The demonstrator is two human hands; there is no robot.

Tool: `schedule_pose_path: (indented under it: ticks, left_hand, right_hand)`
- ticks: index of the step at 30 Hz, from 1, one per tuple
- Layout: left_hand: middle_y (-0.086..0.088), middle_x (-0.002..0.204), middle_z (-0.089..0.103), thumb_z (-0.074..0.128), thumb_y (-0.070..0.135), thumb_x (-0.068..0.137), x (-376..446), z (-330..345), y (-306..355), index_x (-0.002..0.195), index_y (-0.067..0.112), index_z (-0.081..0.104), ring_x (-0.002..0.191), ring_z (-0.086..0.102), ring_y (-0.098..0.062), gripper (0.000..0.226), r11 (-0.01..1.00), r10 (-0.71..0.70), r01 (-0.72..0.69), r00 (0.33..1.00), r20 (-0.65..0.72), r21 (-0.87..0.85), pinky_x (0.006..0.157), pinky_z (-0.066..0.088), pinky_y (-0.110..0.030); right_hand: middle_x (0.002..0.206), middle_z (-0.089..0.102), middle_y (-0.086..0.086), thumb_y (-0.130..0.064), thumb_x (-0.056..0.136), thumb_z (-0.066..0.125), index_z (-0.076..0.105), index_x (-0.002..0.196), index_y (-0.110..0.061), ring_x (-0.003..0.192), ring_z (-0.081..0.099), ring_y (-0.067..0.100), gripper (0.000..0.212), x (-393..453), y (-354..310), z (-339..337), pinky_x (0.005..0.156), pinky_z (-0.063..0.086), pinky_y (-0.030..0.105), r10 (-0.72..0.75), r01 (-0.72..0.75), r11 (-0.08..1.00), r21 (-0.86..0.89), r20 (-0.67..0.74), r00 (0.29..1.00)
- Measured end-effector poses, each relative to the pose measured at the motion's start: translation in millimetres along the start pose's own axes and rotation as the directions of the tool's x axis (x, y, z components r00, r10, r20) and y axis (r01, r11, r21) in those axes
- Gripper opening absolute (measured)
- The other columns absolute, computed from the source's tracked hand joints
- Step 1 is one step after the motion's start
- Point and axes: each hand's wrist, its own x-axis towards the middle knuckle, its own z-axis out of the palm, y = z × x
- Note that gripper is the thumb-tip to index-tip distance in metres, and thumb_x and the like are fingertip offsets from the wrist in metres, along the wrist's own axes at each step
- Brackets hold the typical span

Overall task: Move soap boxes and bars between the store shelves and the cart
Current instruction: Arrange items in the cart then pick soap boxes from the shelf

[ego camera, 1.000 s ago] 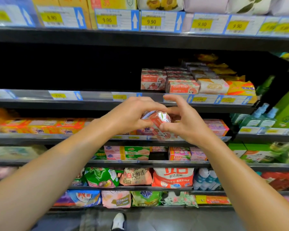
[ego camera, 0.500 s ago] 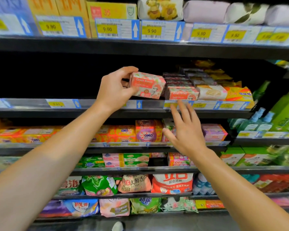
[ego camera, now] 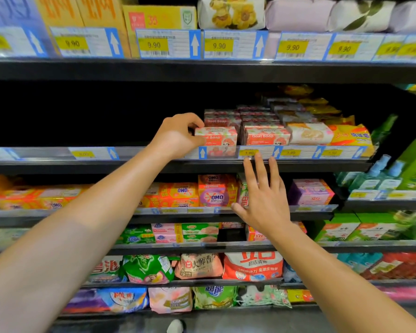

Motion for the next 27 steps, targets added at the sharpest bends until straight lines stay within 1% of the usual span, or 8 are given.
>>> schedule_pose_path:
  ticks: [3, 5, 9, 14, 17, 19, 23, 27]
  left_hand:
    - [0.003, 0.125, 0.062, 0.076, 0.025, 0.085, 3.6, -0.6, 3.5, 0.124, 0.022, 0.063, 0.103, 0.057, -0.009, 0.042, 0.998, 0.036, -0.036, 0.999, 0.004, 0.043, 0.085, 0.047, -0.023]
    - [0.003, 0.125, 0.062, 0.076, 0.025, 0.084, 9.5, -0.7, 6.8, 0.126, 0.022, 0.063, 0.1, 0.055, -0.009, 0.043, 0.997, 0.026, -0.028, 0.999, 0.031, 0.07, 0.085, 0.047, -0.023]
    - [0.001, 0.122, 0.064, 0.076, 0.025, 0.083, 20.8, 0.6, 13.5, 0.124, 0.018, 0.065, 0.098, 0.058, -0.013, 0.043, 0.991, 0.033, -0.04, 0.998, 0.057, 0.125, 0.087, 0.051, -0.027]
    - [-0.003, 0.13, 0.061, 0.072, 0.025, 0.087, 28.2, 11.1, 17.5, 0.128, 0.016, 0.063, 0.111, 0.06, -0.019, 0.043, 0.983, 0.068, -0.069, 0.998, 0.016, 0.173, 0.097, 0.051, -0.033]
    - [-0.004, 0.127, 0.061, 0.071, 0.026, 0.088, 31.0, 16.4, 16.2, 0.125, 0.018, 0.065, 0.107, 0.061, -0.021, 0.039, 0.978, 0.086, -0.085, 0.996, 0.003, 0.192, 0.094, 0.052, -0.035]
    - [-0.003, 0.125, 0.061, 0.07, 0.026, 0.088, 32.5, 18.1, 15.2, 0.122, 0.02, 0.066, 0.105, 0.061, -0.022, 0.035, 0.976, 0.094, -0.093, 0.996, 0.002, 0.195, 0.092, 0.054, -0.038]
    - [-0.003, 0.121, 0.061, 0.07, 0.024, 0.087, 34.8, 19.3, 15.1, 0.117, 0.021, 0.067, 0.101, 0.062, -0.024, 0.031, 0.973, 0.09, -0.09, 0.996, 0.012, 0.211, 0.089, 0.055, -0.04]
    - [-0.001, 0.124, 0.058, 0.074, 0.034, 0.081, 35.7, 20.9, 21.6, 0.12, 0.024, 0.065, 0.106, 0.06, -0.023, 0.041, 0.96, 0.128, -0.132, 0.991, 0.03, 0.247, 0.09, 0.054, -0.041]
  right_hand:
    - [0.165, -0.017, 0.007, -0.075, 0.079, 0.056, -0.01, 0.157, -0.019, 0.149, -0.019, 0.037, 0.116, 0.0, -2.7, -2.1, 0.115, 0.03, 0.051, 0.006, -0.006, 1.0, 0.004, 0.006, 1.0]
    - [0.164, -0.02, 0.006, -0.076, 0.079, 0.055, -0.013, 0.157, -0.019, 0.149, -0.022, 0.036, 0.118, 0.0, -4.7, -3.1, 0.113, 0.035, 0.049, 0.009, -0.009, 1.0, 0.002, 0.016, 1.0]
    - [0.164, -0.021, 0.006, -0.078, 0.078, 0.054, -0.018, 0.155, -0.019, 0.147, -0.025, 0.036, 0.121, -0.1, -7.2, -4.7, 0.103, 0.046, 0.044, 0.004, -0.003, 1.0, -0.016, 0.018, 1.0]
    - [0.164, -0.019, 0.006, -0.076, 0.078, 0.056, -0.015, 0.156, -0.018, 0.148, -0.024, 0.036, 0.121, -0.4, -5.1, -5.4, 0.099, 0.051, 0.042, -0.013, 0.013, 1.0, -0.003, 0.007, 1.0]
    - [0.164, -0.022, 0.005, -0.075, 0.078, 0.056, -0.019, 0.155, -0.019, 0.146, -0.028, 0.035, 0.121, -0.5, -5.9, -4.6, 0.097, 0.053, 0.041, -0.011, 0.011, 1.0, 0.002, 0.013, 1.0]
    - [0.163, -0.025, 0.005, -0.075, 0.079, 0.055, -0.022, 0.154, -0.02, 0.145, -0.031, 0.035, 0.121, 0.3, -6.7, -4.2, 0.101, 0.05, 0.04, -0.012, 0.012, 1.0, 0.004, 0.023, 1.0]
    - [0.163, -0.023, 0.005, -0.074, 0.078, 0.057, -0.02, 0.154, -0.02, 0.145, -0.031, 0.035, 0.121, 0.4, -8.1, -2.5, 0.1, 0.051, 0.041, -0.003, 0.003, 1.0, 0.013, 0.011, 1.0]
    - [0.165, -0.017, 0.007, -0.073, 0.076, 0.06, -0.013, 0.156, -0.019, 0.147, -0.024, 0.037, 0.121, 0.3, -8.8, -0.8, 0.095, 0.054, 0.043, 0.003, -0.003, 1.0, 0.023, -0.01, 1.0]
